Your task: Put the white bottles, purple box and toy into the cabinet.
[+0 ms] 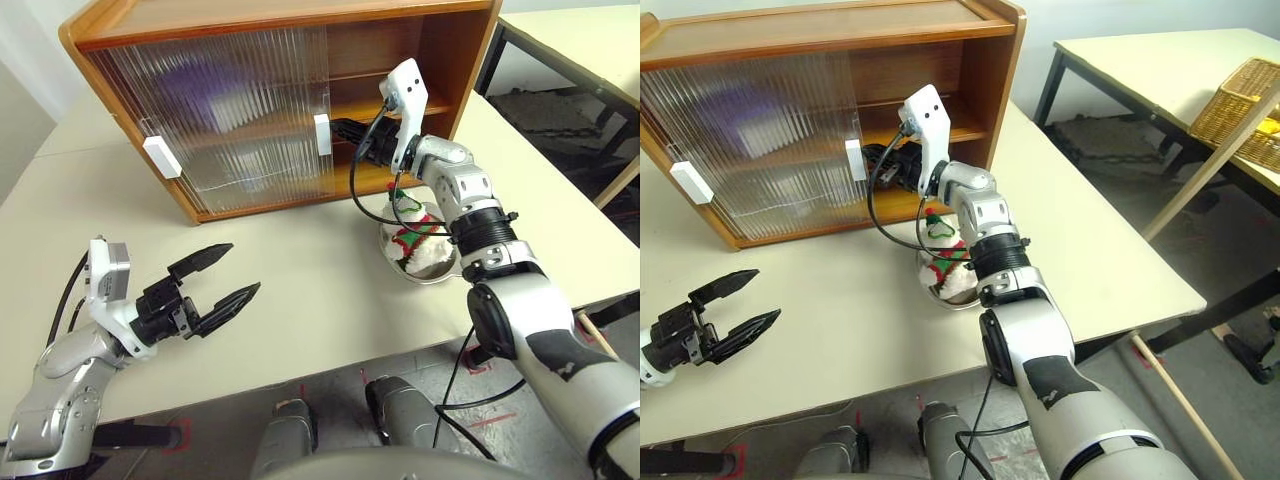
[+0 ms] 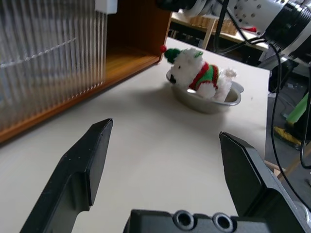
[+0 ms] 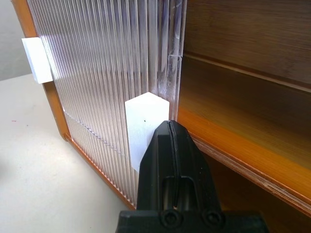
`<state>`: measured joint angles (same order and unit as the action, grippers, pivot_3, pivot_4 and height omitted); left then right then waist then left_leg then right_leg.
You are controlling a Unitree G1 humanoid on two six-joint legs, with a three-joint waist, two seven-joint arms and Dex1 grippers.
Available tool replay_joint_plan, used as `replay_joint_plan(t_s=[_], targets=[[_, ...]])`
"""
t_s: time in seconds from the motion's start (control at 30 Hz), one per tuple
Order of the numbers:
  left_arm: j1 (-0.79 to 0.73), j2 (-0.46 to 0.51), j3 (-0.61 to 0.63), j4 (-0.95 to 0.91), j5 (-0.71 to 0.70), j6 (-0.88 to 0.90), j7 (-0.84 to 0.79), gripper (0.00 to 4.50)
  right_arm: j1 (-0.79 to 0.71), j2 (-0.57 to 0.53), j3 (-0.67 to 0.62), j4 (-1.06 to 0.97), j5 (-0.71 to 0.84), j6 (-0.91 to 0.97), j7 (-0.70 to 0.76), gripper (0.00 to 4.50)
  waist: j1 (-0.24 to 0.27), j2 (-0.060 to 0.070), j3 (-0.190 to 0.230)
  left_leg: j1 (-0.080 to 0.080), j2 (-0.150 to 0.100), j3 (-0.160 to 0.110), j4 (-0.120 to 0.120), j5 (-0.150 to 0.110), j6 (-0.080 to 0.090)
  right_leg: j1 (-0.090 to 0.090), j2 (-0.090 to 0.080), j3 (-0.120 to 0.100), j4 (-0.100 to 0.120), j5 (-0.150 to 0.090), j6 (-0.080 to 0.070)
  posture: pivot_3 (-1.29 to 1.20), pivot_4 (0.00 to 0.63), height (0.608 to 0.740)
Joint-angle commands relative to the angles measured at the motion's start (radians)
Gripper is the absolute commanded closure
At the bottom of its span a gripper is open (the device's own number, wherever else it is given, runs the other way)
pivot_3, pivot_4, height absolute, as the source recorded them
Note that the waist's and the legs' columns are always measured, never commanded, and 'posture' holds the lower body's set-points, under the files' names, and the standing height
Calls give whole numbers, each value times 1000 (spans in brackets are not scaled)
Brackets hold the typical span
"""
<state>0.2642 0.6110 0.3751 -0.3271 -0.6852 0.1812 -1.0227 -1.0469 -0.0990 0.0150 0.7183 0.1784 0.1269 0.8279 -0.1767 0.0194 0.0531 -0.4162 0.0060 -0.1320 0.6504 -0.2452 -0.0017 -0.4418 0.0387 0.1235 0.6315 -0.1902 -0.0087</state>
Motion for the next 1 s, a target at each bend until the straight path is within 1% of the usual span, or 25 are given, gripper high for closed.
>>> replay_joint_plan(t_s=[0.03, 0.17, 0.3, 0.4, 0.47, 0.57, 0.6, 0.63, 0.73, 0.77, 0.83, 0.9, 1.0], targets=[[4, -3, 1, -37, -17, 10, 14, 0, -27, 23, 22, 1, 3, 0, 24, 4449, 0, 0, 0, 1, 2, 0, 0, 0, 0, 0, 2, 0, 0, 0, -2, -139, 74, 740], [-9, -11, 5, -60, -45, 12, 30, 0, -16, -23, 14, -11, 3, 16, 45, 4449, 3, 0, 0, 5, 5, 0, -5, 0, 0, 0, 5, -1, 2, 0, -6, -142, 72, 740], [-30, -33, 13, -77, -87, 6, 47, 0, 27, -119, 9, -54, 4, 69, 96, 4449, 19, 0, 0, 6, 6, 0, -4, 0, 0, 2, 7, -1, 2, 0, -7, -146, 71, 740], [-57, -68, 31, -85, -136, 3, 78, 0, 55, -207, -25, -104, 44, 149, 137, 3909, 29, -1, 0, 8, 5, 0, -2, 0, 0, 7, 6, -1, 1, 0, -6, -158, 73, 740], [-60, -73, 34, -89, -145, 6, 85, 0, 66, -266, -43, -125, 60, 189, 153, 3197, 32, -1, 0, 9, 5, 0, 1, 0, 0, 8, 6, 0, 1, 0, -5, -161, 75, 740], [-56, -69, 28, -91, -141, 12, 84, 0, 89, -407, -57, -148, 67, 261, 212, 2161, 39, -1, 1, 10, 5, 1, 4, 0, -1, 11, 6, 0, 1, 0, -4, -170, 79, 740], [-56, -67, 25, -90, -139, 13, 83, 0, 112, -466, -45, -173, 75, 311, 270, 1732, 42, -1, 1, 10, 5, 1, 5, 0, -1, 12, 6, 0, 1, -1, -4, -171, 80, 740], [-56, -66, 24, -89, -138, 13, 83, 0, 129, -505, -35, -193, 84, 347, 310, 1410, 45, -1, 1, 11, 4, 1, 5, -1, -1, 14, 6, 0, 1, -1, -3, -172, 81, 740], [-58, -52, 18, -74, -119, 12, 69, 0, 246, -681, 20, -321, 102, 448, 484, 218, 47, -3, 2, 15, 4, 1, 7, -2, -3, 18, 6, 0, 1, -5, 2, -180, 86, 740], [-59, -49, 18, -70, -118, 12, 65, 0, 276, -724, 29, -361, 111, 486, 517, 22, 47, -3, 2, 15, 3, 1, 7, -3, -4, 19, 7, 0, 1, -10, 9, -187, 87, 740], [-60, -46, 20, -62, -119, 12, 60, 0, 303, -766, 30, -420, 131, 553, 531, 22, 42, -1, 3, 16, 2, 2, 8, -3, -4, 19, 7, 0, 1, -11, 11, -196, 89, 740], [-63, -44, 19, -56, -119, 12, 55, 0, 317, -778, 22, -474, 150, 614, 525, 22, 27, 1, 4, 17, 2, 5, 8, -3, -4, 20, 8, 3, 2, -11, 12, -198, 89, 740], [-68, -35, 13, -45, -115, 14, 43, 0, 335, -760, 8, -575, 199, 703, 492, 22, 15, -1, 5, 19, 2, 6, 8, -3, -4, 24, 13, 3, 2, -11, 13, -201, 89, 740]])
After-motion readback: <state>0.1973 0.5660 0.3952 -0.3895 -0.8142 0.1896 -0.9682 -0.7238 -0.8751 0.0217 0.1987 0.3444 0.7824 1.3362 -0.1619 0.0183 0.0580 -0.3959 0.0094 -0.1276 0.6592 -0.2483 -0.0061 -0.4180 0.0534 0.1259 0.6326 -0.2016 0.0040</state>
